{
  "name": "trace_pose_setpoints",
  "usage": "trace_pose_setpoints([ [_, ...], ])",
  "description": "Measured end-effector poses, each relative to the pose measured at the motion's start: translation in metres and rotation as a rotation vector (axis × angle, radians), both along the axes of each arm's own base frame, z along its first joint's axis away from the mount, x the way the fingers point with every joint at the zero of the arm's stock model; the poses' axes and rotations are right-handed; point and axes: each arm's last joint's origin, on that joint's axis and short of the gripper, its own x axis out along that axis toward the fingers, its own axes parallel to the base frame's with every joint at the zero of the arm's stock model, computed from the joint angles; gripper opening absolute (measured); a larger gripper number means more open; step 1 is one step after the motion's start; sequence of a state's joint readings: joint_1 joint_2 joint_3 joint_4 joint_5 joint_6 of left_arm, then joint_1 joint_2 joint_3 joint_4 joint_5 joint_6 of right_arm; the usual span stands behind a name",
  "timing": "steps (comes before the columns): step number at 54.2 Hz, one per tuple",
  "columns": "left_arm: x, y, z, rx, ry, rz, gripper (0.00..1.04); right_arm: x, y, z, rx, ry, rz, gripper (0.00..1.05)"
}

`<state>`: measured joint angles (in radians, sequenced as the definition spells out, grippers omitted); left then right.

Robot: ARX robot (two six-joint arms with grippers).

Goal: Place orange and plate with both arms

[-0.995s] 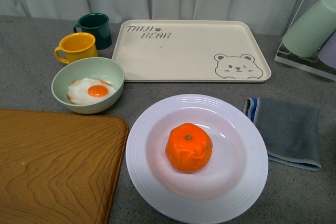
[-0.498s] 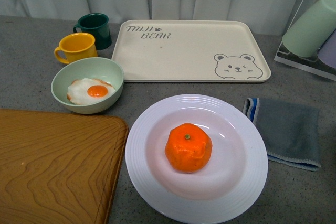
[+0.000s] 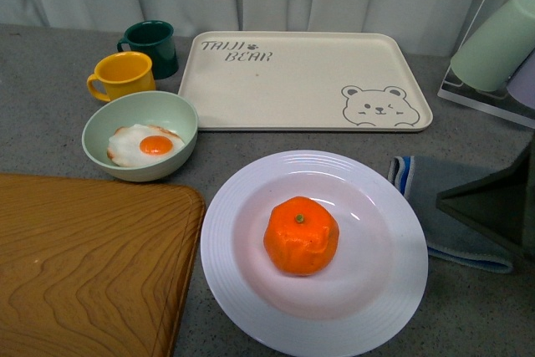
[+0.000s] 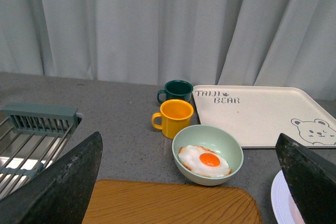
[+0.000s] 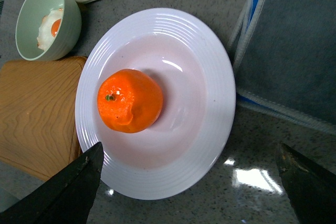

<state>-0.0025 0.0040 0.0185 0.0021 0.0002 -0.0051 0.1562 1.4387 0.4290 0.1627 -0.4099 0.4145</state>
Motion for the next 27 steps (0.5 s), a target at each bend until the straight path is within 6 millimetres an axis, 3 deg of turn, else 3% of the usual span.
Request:
trace_pose_setpoints([
  [13, 0.000, 0.000, 0.000, 0.000, 0.000, 0.000, 0.98, 0.017, 0.002, -0.023, -0.021, 0.201, -0.007, 0.95],
  [27, 0.000, 0.000, 0.000, 0.000, 0.000, 0.000, 0.98, 0.029, 0.007, -0.037, -0.013, 0.236, -0.009, 0.95],
])
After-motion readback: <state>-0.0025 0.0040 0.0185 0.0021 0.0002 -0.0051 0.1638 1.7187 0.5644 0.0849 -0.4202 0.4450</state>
